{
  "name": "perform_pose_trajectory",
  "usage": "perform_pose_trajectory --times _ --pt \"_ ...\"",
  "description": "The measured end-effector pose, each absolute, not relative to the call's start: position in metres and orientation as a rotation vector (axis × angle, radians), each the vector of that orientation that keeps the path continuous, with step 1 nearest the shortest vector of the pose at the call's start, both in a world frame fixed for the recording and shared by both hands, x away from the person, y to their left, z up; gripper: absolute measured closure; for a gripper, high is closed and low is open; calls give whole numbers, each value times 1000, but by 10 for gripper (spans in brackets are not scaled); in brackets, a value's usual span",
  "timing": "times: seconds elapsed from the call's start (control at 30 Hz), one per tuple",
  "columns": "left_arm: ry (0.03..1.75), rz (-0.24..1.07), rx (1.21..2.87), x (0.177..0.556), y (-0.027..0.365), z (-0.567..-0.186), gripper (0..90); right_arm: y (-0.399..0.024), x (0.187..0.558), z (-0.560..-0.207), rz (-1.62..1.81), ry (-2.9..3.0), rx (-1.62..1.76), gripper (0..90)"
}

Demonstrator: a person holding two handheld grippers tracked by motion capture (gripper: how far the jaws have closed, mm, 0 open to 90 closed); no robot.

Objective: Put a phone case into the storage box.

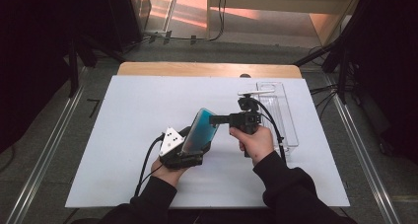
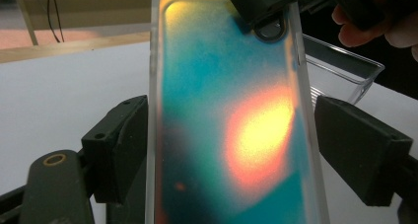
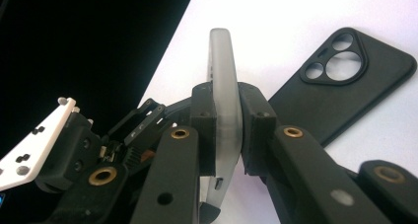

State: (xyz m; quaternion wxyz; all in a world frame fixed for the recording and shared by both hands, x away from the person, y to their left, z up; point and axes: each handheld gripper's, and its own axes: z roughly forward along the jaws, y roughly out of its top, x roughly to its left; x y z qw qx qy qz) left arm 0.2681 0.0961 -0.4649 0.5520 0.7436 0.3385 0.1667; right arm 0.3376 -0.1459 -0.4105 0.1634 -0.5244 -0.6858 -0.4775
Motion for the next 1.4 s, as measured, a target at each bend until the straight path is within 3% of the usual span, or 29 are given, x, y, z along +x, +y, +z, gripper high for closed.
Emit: perform_pose_trajectory --times 0.2,0.47,0.6,0.7,0.87,0.97,1.13,1.23,1.4 --pt "894 316 1813 271 95 -449 32 -152 336 -403 -1381 -2004 -1502 771" --pt "898 204 1893 277 99 -438 31 -157 333 -397 -1394 -2119 -1523 771" --pt "886 144 1928 281 103 -436 61 -156 330 -394 -1400 -2205 -1506 771" --pt "884 139 2014 284 101 -435 136 -156 328 -391 -1408 -2241 -1483 771" --pt "860 32 2038 287 102 -429 137 -157 326 -389 -1429 -2304 -1430 770" --pt "820 20 2081 289 103 -426 197 -157 324 -387 -1434 -2373 -1381 770" --pt "791 7 2129 294 105 -422 198 -159 323 -387 -1431 -2443 -1296 770" --pt "776 -58 2132 301 108 -420 255 -161 323 -386 -1434 -2467 -1252 770" --pt "738 -52 2194 307 110 -416 290 -163 324 -382 -1435 -2509 -1178 770"
